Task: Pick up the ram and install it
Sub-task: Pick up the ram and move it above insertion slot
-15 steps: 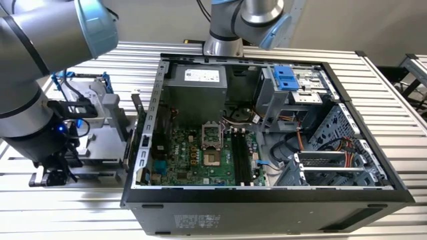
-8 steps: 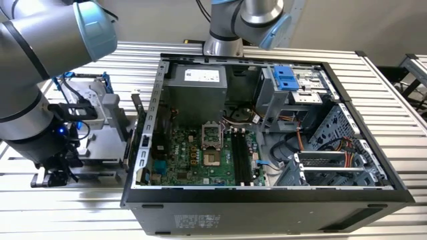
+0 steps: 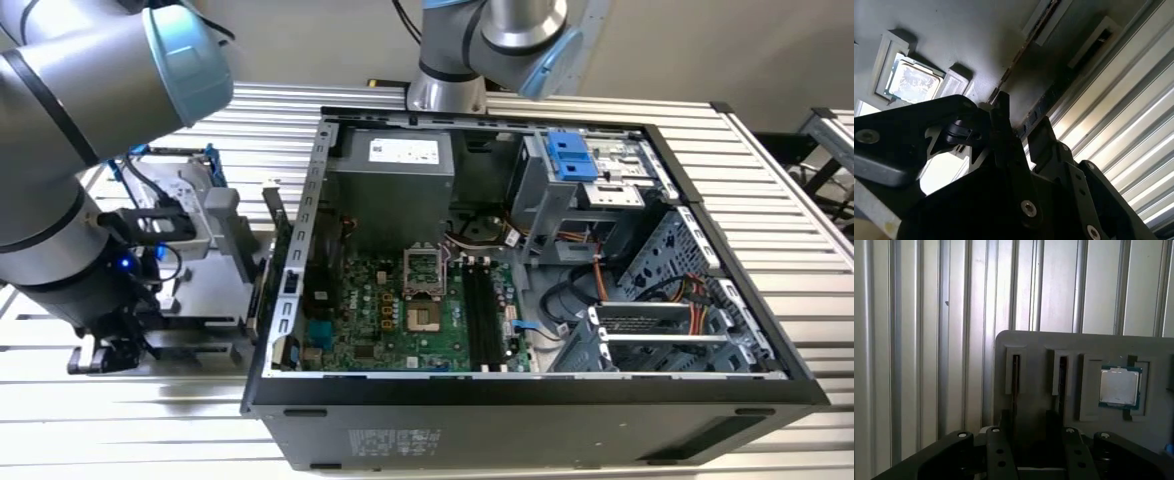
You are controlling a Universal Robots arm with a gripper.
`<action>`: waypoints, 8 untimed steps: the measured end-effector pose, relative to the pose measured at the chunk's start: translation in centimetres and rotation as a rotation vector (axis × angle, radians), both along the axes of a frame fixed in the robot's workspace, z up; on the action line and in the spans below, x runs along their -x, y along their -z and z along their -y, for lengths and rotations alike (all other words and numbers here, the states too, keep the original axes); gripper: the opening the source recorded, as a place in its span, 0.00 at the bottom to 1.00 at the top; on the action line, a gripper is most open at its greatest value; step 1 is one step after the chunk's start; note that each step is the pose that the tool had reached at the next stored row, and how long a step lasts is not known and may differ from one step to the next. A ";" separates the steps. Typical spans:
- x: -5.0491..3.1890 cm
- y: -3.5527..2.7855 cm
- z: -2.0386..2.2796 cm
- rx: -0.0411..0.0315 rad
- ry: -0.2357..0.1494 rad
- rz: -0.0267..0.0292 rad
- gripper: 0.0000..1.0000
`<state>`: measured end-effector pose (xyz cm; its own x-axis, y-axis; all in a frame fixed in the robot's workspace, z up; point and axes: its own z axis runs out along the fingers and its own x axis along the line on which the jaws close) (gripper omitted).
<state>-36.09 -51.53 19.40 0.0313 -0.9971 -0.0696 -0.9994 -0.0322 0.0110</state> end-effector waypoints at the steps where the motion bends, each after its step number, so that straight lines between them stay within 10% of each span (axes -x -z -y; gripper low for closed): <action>1: 0.00 0.03 0.04 0.0000 0.000 -0.0007 1.00; 8: 0.00 0.32 0.62 0.0002 0.000 -0.0084 1.00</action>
